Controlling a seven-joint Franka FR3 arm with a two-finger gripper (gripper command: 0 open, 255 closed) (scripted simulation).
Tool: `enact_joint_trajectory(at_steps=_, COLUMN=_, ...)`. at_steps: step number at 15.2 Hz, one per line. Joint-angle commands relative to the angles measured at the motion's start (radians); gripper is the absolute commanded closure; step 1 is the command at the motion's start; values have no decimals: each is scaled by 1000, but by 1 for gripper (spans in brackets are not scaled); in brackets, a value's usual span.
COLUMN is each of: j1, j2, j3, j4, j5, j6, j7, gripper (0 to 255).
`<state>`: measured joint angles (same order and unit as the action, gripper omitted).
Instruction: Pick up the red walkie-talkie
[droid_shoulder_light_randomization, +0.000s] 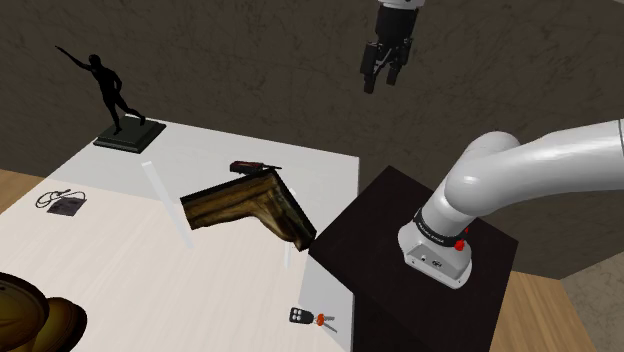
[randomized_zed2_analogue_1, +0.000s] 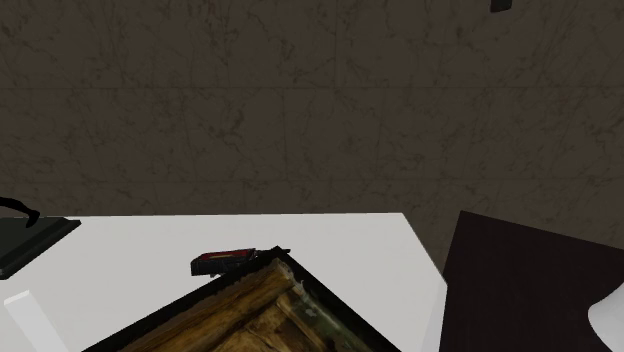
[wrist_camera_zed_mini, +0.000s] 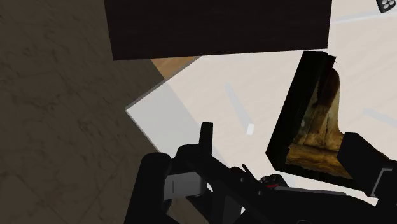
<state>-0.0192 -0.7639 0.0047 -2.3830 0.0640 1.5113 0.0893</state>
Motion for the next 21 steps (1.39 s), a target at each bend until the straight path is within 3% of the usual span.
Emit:
enact_joint_trajectory(at_steps=1, j1=0, j2=0, j3=0, j4=0, j5=0, j6=0, j7=0, gripper=0)
enact_joint_trajectory(at_steps=11, j1=40, j2=318, j3=-30, j4=-22, j5=-24, j6=303, j7=-169, gripper=0)
enact_joint_trajectory(at_steps=21, j1=74, j2=703, j3=-32, j4=92, j5=-24, j6=537, j7=-320, gripper=0)
